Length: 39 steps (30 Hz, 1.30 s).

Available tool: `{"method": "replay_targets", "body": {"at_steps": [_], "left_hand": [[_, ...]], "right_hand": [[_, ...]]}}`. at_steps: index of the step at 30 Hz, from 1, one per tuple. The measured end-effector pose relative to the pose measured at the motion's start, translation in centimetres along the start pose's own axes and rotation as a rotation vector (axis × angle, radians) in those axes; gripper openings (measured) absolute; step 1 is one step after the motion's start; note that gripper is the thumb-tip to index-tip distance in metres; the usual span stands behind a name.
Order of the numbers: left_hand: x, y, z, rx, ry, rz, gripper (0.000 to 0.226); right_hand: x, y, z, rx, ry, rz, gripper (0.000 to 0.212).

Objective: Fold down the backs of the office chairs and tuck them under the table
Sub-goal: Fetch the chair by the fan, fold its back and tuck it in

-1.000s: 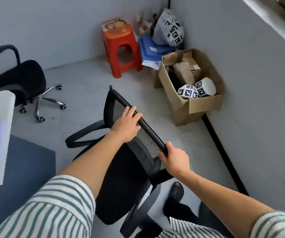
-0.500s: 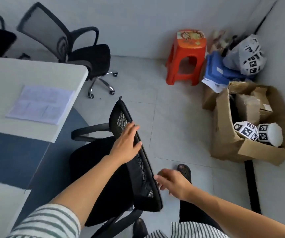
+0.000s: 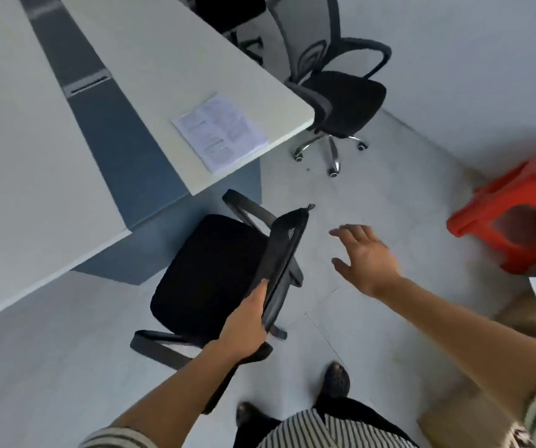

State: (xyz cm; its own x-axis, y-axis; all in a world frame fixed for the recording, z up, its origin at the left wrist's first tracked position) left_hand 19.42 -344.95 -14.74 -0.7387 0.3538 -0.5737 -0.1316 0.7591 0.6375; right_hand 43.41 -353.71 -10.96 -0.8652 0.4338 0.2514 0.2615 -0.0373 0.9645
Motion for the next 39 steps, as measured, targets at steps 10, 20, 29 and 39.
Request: {"method": "replay_targets", "body": {"at_steps": [10,20,29,39], "left_hand": [[9.5,-2.1,-13.8,-0.404,0.23,0.106,0.08],[13.1,1.2,-11.8,-0.41,0.212,0.266,0.082],[15.9,8.7,-6.1,-0.411,0.225,0.234,0.063],[17.3,12.9,-3.0,-0.424,0.154,0.336,0.049]], "right_hand": [[8.2,-5.6,2.3,0.422,0.662,-0.486,0.041],[9.5,-5.8,3.8,0.342,0.616,-0.4,0.027],[13.4,-5.3,9.8,0.328,0.503,-0.382,0.019],[15.6,-5.6,16.6,0.291,0.53,-0.37,0.018]]}}
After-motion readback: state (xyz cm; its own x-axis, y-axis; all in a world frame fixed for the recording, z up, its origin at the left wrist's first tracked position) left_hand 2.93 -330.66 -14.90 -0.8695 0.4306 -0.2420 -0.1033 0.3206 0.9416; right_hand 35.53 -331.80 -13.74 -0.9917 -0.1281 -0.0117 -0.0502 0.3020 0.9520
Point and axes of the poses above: each hand's wrist, its own z-axis towards the middle knuckle, its own y-axis out of the back of the hand, x = y × z, the point moved 3 cm from there along z, towards the middle knuckle, and after that the axes turned 6 degrees about -z, right-handed, at the moved point
